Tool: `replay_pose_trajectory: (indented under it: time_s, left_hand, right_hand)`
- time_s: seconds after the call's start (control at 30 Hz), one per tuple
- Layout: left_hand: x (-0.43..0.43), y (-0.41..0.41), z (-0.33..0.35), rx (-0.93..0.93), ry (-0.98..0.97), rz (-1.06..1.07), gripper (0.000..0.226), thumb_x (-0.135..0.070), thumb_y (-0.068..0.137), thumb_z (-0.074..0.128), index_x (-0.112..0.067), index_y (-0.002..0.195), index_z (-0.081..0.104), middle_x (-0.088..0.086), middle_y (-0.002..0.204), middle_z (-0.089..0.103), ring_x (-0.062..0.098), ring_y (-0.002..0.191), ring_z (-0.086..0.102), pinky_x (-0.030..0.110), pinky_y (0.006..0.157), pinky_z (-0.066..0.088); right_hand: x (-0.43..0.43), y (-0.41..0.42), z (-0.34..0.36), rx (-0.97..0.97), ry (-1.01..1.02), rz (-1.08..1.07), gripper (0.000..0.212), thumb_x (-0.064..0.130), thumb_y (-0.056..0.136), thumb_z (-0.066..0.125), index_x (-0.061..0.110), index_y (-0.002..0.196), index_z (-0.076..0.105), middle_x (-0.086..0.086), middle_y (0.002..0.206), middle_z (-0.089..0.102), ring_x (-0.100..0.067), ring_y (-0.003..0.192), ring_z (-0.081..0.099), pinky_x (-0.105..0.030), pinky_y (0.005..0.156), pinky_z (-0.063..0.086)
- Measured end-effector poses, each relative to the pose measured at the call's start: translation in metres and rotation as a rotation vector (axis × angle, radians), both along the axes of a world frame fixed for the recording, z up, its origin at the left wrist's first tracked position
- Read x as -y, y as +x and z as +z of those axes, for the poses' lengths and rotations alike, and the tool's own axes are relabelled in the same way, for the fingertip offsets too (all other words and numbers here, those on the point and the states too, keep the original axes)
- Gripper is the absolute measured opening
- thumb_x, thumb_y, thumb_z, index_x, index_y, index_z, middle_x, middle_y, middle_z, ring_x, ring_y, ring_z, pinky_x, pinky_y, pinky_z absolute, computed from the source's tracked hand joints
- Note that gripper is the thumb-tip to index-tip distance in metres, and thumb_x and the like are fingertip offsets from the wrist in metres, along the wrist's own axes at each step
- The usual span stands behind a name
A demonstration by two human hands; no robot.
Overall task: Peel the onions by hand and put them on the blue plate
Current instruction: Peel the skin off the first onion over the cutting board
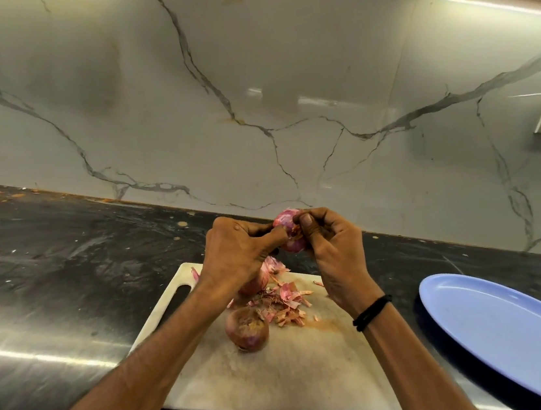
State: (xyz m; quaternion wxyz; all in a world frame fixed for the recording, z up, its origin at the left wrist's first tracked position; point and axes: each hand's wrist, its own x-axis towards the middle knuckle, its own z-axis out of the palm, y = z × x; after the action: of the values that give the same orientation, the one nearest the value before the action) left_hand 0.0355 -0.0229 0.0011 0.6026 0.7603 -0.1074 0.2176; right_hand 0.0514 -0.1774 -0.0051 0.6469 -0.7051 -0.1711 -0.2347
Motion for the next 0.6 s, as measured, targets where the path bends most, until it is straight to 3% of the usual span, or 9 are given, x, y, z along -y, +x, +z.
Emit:
replay_pose_trajectory:
  time_s: [0.1,0.33,0.47,0.6]
  left_hand:
    - [-0.0009,0.0007,-0.0002,-0.033,-0.038,0.000,0.023,-0.030,0.073,0.084,-0.019,0.092,0.078,-0.007,0.075,0.076,0.003,0.068,0.073,0.019,0.068,0.060]
    - [-0.0011,0.0008,-0.0011,-0.026,-0.041,0.004,0.021,-0.024,0.077,0.083,-0.017,0.096,0.078,-0.003,0.078,0.077,0.005,0.071,0.073,0.020,0.072,0.060]
    - [-0.0030,-0.0010,-0.0001,0.020,-0.034,0.019,0.011,-0.018,0.082,0.079,-0.017,0.093,0.079,-0.008,0.074,0.075,0.002,0.069,0.072,0.015,0.069,0.058]
    - [-0.0001,-0.0020,0.0016,-0.020,-0.105,-0.050,0.015,-0.030,0.078,0.081,-0.019,0.089,0.080,-0.003,0.076,0.077,0.008,0.074,0.074,0.027,0.077,0.061]
  right_hand:
    - [0.0000,-0.0002,0.0006,0.033,-0.040,-0.011,0.012,0.014,0.094,0.060,0.015,0.101,0.069,-0.007,0.103,0.071,-0.019,0.097,0.069,-0.033,0.082,0.061]
    - [-0.0012,-0.0013,0.0001,0.057,-0.036,-0.017,0.011,0.015,0.094,0.060,0.016,0.101,0.069,-0.007,0.103,0.071,-0.023,0.099,0.069,-0.032,0.082,0.061]
    - [0.0008,-0.0021,0.0039,0.044,0.059,0.009,0.015,0.030,0.087,0.059,0.023,0.095,0.070,0.001,0.096,0.071,-0.026,0.101,0.067,-0.046,0.088,0.059]
    - [0.0003,-0.0032,0.0043,0.050,0.042,-0.003,0.014,0.030,0.087,0.061,0.023,0.094,0.071,-0.001,0.095,0.072,-0.027,0.099,0.068,-0.051,0.087,0.058]
